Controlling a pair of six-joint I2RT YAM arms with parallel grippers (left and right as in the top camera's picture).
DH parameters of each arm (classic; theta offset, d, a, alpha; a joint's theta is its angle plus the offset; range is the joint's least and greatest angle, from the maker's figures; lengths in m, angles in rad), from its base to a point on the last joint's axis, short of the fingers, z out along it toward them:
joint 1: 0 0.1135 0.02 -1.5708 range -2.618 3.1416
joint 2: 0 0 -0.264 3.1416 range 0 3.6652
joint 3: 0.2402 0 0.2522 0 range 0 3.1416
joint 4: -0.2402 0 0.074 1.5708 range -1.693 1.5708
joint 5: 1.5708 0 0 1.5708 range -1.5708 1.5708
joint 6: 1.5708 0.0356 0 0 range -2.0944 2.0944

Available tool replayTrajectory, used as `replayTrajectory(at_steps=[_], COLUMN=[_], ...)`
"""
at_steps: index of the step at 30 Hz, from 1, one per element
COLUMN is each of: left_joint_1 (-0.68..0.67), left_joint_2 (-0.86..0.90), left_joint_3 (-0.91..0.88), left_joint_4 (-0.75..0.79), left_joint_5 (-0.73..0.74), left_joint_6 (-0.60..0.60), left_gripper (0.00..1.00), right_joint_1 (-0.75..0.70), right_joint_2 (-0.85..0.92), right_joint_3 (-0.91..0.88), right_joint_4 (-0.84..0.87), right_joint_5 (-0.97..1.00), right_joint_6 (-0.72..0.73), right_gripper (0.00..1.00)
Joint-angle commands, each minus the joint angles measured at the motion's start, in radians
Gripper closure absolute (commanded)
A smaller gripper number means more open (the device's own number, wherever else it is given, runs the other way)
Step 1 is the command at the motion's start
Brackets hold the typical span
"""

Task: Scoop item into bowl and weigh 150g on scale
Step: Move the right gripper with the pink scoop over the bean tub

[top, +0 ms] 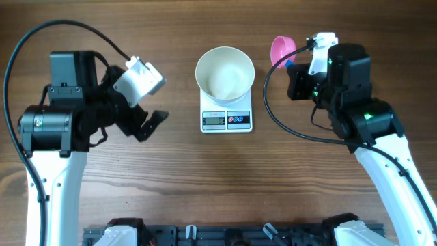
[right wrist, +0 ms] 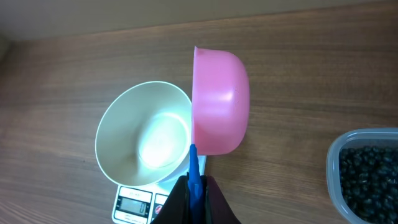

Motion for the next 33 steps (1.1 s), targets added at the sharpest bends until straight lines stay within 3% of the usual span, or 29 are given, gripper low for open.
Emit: replayTrajectory(at_steps=[1, 7, 18, 33], left_joint_1=[0.002, 0.002, 0.016, 0.016], left_joint_2=[0.0, -0.001, -0.006, -0.005], left_joint_3=[0.011, 0.011, 0.107, 0.108], left_joint_4=[-0.062, -0.113, -0.19, -0.197], left_joint_5=[0.056, 0.181, 0.14, 0.119], left_joint_6=[0.032, 0.109, 0.109, 0.108], left_gripper=[0.0, 0.0, 0.0, 0.0], right_joint_1=[-0.003, -0.003, -0.003, -0.003], right_joint_2=[0.009, 0.009, 0.009, 0.009], right_joint_3=[0.018, 0.018, 0.018, 0.018], right_joint_4=[-0.002, -0.016, -0.016, -0.021], right_joint_5=[-0.018, -0.019, -0.019, -0.019], right_joint_6=[-0.056, -0.078, -0.086, -0.086], right_gripper=[0.96, 0.96, 0.96, 0.96])
